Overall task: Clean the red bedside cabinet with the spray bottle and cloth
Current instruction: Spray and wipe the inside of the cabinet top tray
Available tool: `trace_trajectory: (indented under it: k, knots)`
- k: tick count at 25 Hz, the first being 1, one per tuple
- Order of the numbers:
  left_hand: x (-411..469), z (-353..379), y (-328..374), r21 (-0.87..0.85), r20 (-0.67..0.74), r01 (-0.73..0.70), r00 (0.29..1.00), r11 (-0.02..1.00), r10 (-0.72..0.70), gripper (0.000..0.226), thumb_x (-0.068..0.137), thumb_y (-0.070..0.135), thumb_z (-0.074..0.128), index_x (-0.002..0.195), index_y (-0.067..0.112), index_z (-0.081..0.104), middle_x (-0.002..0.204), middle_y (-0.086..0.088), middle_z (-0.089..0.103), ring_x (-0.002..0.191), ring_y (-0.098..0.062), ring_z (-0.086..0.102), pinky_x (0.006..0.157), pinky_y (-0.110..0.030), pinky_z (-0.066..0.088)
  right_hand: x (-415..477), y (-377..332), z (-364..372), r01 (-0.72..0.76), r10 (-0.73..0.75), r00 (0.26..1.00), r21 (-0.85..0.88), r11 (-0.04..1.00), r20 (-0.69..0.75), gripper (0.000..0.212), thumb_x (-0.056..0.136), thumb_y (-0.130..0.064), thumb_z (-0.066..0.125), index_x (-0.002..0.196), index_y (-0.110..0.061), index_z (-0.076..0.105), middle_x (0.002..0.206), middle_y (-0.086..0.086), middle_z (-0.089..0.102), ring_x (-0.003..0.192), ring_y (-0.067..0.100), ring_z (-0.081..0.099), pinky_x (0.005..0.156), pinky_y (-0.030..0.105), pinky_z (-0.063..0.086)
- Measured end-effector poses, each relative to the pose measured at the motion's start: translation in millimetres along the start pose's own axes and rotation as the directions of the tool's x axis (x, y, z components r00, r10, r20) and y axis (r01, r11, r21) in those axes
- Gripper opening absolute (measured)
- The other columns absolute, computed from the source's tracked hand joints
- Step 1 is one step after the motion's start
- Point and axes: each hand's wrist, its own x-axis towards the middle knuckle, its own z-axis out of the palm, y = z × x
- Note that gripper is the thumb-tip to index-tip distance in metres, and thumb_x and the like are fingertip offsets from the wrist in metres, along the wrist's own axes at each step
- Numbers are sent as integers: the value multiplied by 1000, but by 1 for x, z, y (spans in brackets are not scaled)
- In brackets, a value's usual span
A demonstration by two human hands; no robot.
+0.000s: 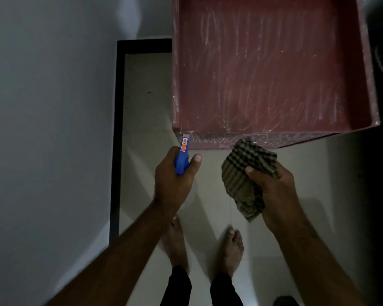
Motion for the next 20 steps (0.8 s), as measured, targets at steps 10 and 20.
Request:
trace_trajectory:
  k: [10,20]
  knots:
    - [3,8,-1,5,67,-23,997,1000,23,35,90,38,71,83,8,55,69,-10,52,63,-27,50,64,-37,48,5,5,-7,-2,1,1000,25,1000,8,30,97,5,61,123,-7,71,108,11,79,99,33,77,82,44,64]
    - [-4,23,6,40,154,-79,985,996,72,47,85,55,64,83,9,55,68,-10,53,62,-25,50,67,-44,51,5,9,-20,11,-10,999,15,1000,-47,33,98,4,62,128,-8,69,111,9,79,102,30,76,88,47,63]
